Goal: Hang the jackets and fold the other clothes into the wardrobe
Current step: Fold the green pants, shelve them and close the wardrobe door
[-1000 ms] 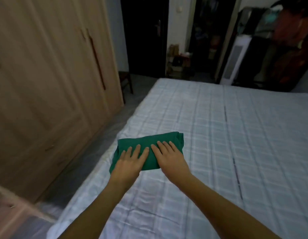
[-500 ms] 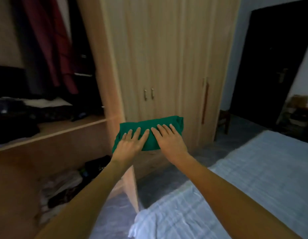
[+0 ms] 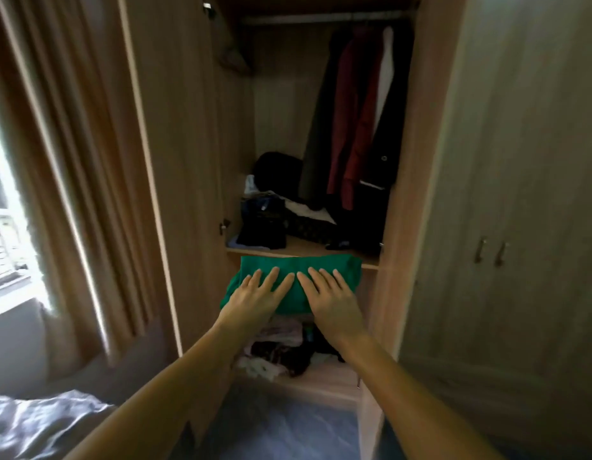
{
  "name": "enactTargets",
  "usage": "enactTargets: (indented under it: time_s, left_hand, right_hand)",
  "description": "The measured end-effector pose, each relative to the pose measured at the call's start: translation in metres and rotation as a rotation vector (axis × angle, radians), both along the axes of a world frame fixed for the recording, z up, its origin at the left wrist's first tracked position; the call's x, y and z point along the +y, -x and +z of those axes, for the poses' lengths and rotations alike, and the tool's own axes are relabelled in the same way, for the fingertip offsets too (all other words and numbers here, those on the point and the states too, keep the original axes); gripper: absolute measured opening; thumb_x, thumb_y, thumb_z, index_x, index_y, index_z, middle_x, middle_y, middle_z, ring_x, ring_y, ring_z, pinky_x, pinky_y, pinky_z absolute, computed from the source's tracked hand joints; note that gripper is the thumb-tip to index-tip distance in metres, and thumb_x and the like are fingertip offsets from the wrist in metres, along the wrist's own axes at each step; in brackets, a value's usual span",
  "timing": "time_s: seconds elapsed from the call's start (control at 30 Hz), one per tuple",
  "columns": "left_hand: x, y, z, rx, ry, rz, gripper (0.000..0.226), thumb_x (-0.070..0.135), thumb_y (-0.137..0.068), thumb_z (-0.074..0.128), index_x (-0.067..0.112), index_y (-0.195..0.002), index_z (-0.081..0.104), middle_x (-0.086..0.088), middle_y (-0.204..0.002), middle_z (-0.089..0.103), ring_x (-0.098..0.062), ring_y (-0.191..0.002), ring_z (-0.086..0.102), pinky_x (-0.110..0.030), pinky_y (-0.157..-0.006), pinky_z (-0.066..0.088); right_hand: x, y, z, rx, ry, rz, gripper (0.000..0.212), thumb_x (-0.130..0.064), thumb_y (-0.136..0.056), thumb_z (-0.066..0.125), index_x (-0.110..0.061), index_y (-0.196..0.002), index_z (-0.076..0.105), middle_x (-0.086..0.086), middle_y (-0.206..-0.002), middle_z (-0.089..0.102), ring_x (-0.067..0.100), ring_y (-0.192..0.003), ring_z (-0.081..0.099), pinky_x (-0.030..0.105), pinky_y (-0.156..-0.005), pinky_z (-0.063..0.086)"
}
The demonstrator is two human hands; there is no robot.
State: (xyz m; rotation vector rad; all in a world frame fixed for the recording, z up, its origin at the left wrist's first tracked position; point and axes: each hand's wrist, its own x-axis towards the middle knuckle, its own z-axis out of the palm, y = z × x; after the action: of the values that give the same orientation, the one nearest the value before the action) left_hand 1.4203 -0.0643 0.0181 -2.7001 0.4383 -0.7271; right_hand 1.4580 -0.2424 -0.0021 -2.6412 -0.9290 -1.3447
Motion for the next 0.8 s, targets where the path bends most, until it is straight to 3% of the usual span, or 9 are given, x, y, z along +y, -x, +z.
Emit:
enactTargets:
  time_s: [0.1,0.23,0.4,0.6,0.8]
  left_hand:
    - [0.041,-0.004,0.003,-0.018,0.006,0.068,0.079,0.014,-0.055,0.088,0.011,-0.126,0.055,-0.021,-0.11,0.066,-0.042,-0.084,0.067,-0.045,-0.061,0.057]
    - [0.078,-0.028,0.006,-0.071,0.044,0.07,0.063,0.011,-0.075,0.067,0.012,-0.131,0.038,-0.021,-0.114,0.065,-0.041,-0.089,0.066,-0.046,-0.067,0.058]
    - [0.112,-0.083,0.005,-0.099,0.081,-0.004,0.077,0.011,-0.064,0.083,0.011,-0.129,0.04,-0.022,-0.111,0.065,-0.042,-0.087,0.067,-0.047,-0.065,0.058]
    - [0.159,-0.16,0.008,-0.085,0.155,-0.074,0.089,0.007,-0.052,0.087,0.011,-0.128,0.041,-0.022,-0.109,0.066,-0.042,-0.085,0.067,-0.046,-0.062,0.058]
    - [0.174,-0.233,-0.002,-0.019,0.169,-0.071,0.078,0.006,-0.049,0.087,0.009,-0.122,0.06,-0.021,-0.109,0.066,-0.04,-0.085,0.068,-0.044,-0.061,0.059]
  right_hand:
    - [0.043,-0.016,0.007,-0.017,0.011,0.065,0.041,-0.016,-0.085,0.037,-0.009,-0.115,0.066,0.014,-0.111,0.069,0.03,-0.099,0.067,0.047,-0.087,0.054]
    - [0.082,-0.049,0.014,-0.051,0.029,0.087,0.041,-0.015,-0.084,0.038,-0.009,-0.114,0.066,0.014,-0.109,0.069,0.03,-0.098,0.068,0.047,-0.086,0.054]
    - [0.115,-0.098,0.019,-0.074,0.049,0.035,0.042,-0.015,-0.084,0.038,-0.01,-0.114,0.066,0.014,-0.109,0.069,0.03,-0.096,0.068,0.048,-0.084,0.055]
    - [0.159,-0.158,0.03,-0.018,0.072,-0.05,0.043,-0.015,-0.084,0.036,-0.011,-0.115,0.065,0.012,-0.111,0.068,0.029,-0.097,0.068,0.048,-0.085,0.054]
    - [0.175,-0.222,0.027,0.046,0.12,-0.12,0.045,-0.013,-0.082,0.035,-0.013,-0.114,0.067,0.01,-0.11,0.069,0.027,-0.098,0.068,0.047,-0.084,0.055]
